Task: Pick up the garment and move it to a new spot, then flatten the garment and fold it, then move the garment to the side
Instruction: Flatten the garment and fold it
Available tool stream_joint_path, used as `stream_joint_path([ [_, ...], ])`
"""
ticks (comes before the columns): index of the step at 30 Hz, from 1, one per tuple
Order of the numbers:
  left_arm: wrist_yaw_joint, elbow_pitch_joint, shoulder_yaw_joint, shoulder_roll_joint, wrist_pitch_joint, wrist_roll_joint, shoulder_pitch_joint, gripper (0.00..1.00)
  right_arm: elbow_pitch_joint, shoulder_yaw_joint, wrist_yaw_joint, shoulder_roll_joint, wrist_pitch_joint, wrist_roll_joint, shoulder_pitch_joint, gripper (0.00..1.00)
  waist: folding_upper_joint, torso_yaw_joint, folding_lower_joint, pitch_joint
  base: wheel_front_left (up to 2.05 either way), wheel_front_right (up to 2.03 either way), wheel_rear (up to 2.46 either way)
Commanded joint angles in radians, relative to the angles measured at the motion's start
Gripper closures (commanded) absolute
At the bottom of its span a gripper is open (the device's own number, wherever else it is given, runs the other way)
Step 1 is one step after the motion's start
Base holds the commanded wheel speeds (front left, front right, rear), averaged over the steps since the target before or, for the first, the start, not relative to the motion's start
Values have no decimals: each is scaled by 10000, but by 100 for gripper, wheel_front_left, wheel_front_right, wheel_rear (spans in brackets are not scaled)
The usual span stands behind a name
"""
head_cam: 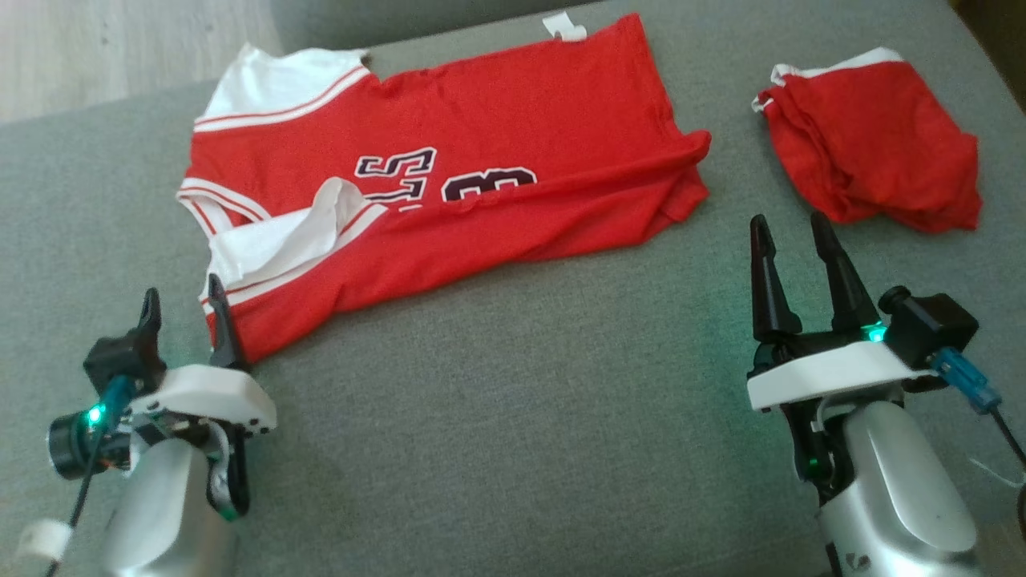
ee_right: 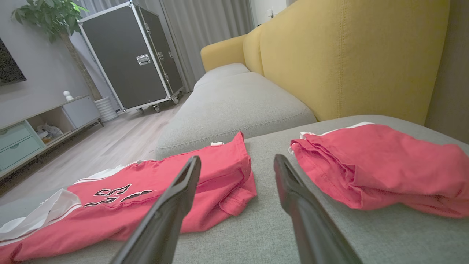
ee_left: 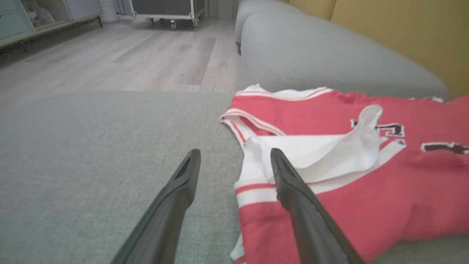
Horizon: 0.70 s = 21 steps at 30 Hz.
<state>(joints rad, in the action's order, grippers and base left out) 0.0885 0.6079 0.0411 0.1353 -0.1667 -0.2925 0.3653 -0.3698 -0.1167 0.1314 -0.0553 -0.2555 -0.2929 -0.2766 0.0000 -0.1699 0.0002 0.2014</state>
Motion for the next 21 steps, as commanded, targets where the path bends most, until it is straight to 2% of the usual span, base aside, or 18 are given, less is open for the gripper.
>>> stream_joint_path([
  [1,97,-8,-264,405,144,124,415,0,385,-167,-7,50,-62,-74,-357,0,0,-60,-2,178,0,0,0],
  [6,78,816,-33,574,877,225,797,0,507,-111,-7,50,-62,-208,-439,0,0,-160,-2,382,0,0,0],
  [8,-146,1053,110,590,1134,176,833,0,516,-105,-7,50,-62,-298,-437,0,0,-194,-2,415,0,0,0],
  [21,-666,825,764,458,1654,207,703,0,366,-248,-7,50,-62,-549,-523,0,0,-187,-2,313,0,0,0],
])
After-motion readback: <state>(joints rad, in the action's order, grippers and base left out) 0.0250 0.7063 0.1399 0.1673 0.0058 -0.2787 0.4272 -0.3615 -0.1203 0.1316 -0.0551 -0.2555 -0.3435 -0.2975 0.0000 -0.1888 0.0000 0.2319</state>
